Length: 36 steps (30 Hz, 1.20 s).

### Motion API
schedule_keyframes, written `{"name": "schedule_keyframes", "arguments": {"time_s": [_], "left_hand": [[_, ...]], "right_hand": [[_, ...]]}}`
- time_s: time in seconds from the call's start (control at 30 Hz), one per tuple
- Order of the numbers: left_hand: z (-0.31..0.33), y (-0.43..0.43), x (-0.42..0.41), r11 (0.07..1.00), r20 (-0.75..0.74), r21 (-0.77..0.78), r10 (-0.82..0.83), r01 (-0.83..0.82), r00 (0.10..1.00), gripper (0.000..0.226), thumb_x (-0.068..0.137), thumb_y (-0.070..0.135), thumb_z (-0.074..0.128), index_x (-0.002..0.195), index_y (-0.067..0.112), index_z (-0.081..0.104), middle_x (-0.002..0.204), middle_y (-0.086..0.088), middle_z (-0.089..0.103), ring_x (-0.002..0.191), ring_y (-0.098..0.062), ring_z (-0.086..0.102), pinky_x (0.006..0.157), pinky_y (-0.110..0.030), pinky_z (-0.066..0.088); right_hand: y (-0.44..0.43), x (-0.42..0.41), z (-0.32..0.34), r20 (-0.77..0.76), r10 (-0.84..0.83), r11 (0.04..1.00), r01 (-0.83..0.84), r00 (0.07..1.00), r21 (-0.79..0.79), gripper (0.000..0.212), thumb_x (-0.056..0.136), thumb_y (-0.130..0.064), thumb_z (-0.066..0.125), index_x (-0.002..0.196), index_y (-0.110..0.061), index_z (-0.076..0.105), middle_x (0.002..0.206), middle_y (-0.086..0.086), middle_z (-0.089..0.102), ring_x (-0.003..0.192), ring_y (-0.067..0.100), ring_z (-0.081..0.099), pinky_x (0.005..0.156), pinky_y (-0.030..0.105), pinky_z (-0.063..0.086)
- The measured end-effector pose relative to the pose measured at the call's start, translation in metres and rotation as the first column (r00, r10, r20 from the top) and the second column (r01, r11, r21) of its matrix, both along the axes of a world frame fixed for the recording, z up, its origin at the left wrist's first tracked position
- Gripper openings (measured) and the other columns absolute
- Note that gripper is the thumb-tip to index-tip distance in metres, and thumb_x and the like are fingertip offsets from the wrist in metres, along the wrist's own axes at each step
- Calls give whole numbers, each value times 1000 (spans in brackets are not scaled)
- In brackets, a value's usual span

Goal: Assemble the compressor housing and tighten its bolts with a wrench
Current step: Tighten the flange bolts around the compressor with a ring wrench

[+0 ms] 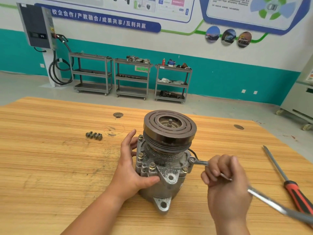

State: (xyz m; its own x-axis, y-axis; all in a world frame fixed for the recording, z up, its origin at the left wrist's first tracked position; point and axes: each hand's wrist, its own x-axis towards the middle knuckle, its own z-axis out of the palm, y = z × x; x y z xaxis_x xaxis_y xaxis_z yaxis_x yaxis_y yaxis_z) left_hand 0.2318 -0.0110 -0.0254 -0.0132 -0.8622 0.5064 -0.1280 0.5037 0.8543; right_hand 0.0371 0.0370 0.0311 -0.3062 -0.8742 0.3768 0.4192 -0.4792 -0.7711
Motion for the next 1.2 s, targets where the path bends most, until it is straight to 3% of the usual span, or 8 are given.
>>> {"name": "schedule_keyframes", "arguments": {"time_s": [0.3,0.47,0.57,0.7,0.87,0.97,1.07,1.2], "left_hand": [[3,6,1,999,48,45,24,-26,999,113,38,56,83,126,73,14,134,23,36,121,12,40,94,-18,36],[2,11,-4,998,18,49,49,-50,999,112,39,61,82,126,73,14,137,22,34,125,11,36,100,-21,36],[1,12,-5,997,9,57,52,-52,999,115,36,71,82,128,72,13,140,18,32,130,6,34,107,-32,35],[-1,13,-5,997,4,50,52,-52,999,115,35,78,78,129,72,12,146,12,29,133,2,33,110,-36,33],[-6,12,-7,998,-29,48,42,-41,999,112,37,79,78,128,73,13,146,19,25,125,19,34,94,-5,37],[-7,11,-5,999,-42,42,31,-29,999,115,39,74,81,131,70,13,147,19,26,128,15,34,92,-3,37],[-8,12,-4,998,-40,57,25,-23,999,118,39,69,83,133,69,12,147,25,27,130,11,34,94,-10,39],[-10,15,-5,998,-36,63,29,-26,999,119,41,70,83,135,67,10,143,36,28,129,13,36,100,-22,38]], "right_hand": [[10,7,-4,-67,-65,992,57,996,-112,51,72,-72,54,48,-28,47,55,-6,47,52,9,44,50,20,42],[-5,-22,18,249,190,982,-178,950,-69,52,74,-66,42,41,-26,38,44,-8,32,42,9,31,35,18,27],[-15,-30,15,279,322,941,-337,905,6,56,67,-71,48,42,-25,31,43,-8,27,41,7,26,32,17,22],[-34,-30,7,311,464,861,-505,829,60,54,75,-71,36,49,-25,23,46,-7,20,44,7,15,31,16,20],[-57,-34,9,193,646,718,-673,739,176,55,69,-71,48,46,-25,30,42,-7,37,40,7,13,28,14,24],[-63,-34,15,184,726,641,-749,663,170,62,62,-68,69,49,-24,28,43,-8,34,38,5,15,28,12,24],[-52,-31,18,158,658,715,-676,737,178,67,52,-64,78,49,-24,26,47,-6,23,39,6,12,30,12,18],[-3,-11,9,54,364,926,-367,930,83,61,56,-71,72,44,-24,35,47,-5,32,38,7,23,35,11,26]]}}
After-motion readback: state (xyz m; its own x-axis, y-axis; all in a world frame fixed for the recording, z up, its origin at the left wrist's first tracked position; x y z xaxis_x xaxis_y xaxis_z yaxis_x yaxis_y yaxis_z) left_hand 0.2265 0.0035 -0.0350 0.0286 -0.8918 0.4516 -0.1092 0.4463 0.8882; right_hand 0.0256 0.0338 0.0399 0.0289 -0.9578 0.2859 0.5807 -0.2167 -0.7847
